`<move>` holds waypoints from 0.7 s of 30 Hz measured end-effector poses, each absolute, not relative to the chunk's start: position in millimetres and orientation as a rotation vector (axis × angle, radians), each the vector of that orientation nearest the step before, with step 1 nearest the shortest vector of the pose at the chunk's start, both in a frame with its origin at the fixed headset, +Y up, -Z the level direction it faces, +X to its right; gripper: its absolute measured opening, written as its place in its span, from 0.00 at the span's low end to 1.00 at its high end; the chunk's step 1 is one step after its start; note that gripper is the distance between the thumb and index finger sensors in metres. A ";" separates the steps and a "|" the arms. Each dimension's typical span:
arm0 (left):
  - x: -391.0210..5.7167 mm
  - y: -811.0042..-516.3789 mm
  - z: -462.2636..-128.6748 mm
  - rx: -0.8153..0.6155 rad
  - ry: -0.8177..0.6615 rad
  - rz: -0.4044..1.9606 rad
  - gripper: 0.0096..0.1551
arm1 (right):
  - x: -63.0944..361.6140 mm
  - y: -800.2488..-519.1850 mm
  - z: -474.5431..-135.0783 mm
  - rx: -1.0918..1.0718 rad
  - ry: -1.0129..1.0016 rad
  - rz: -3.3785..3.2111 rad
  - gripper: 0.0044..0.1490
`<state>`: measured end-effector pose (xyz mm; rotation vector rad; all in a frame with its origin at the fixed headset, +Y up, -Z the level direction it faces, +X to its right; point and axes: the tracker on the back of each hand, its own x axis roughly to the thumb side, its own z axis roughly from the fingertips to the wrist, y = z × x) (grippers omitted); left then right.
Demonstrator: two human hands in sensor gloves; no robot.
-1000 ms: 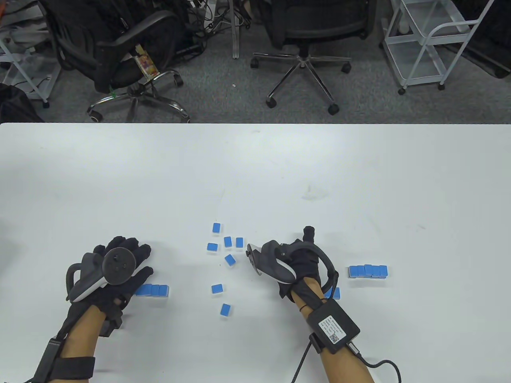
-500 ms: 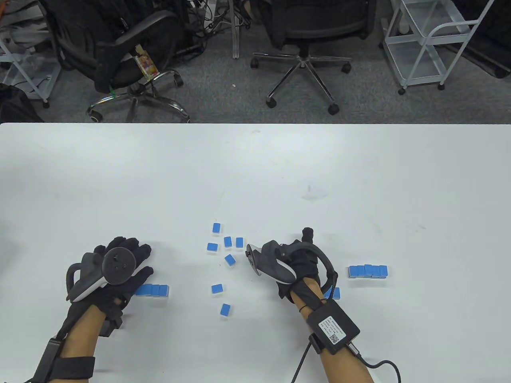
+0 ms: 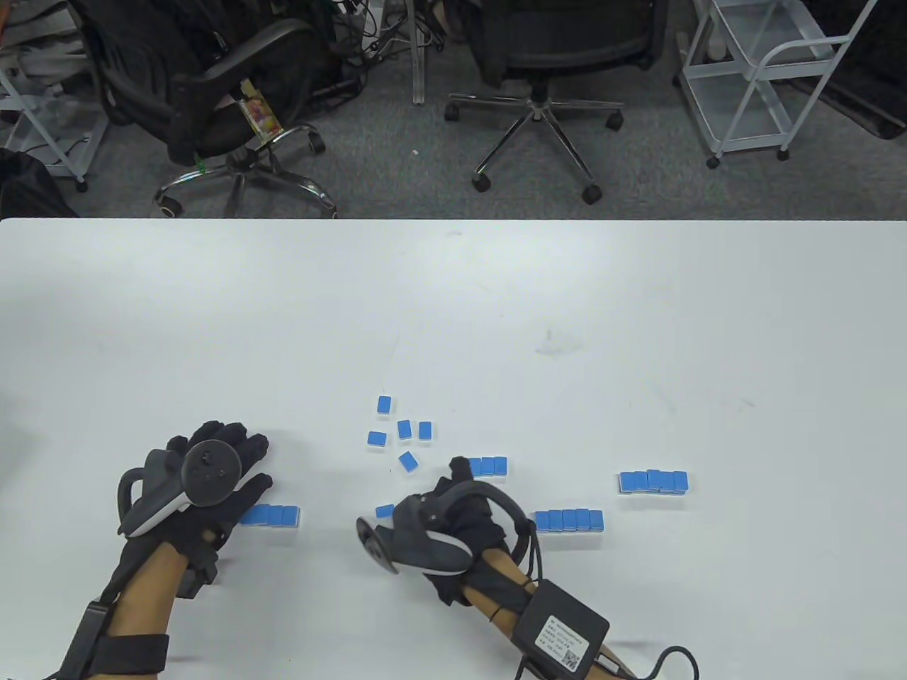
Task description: Build mahjong tile wall
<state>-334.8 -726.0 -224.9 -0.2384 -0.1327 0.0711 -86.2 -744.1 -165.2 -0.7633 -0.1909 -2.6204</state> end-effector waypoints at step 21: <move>-336.0 -724.2 -225.7 -0.229 -0.132 0.079 0.37 | 0.2 -670.5 -240.6 -0.146 0.074 -2.515 0.37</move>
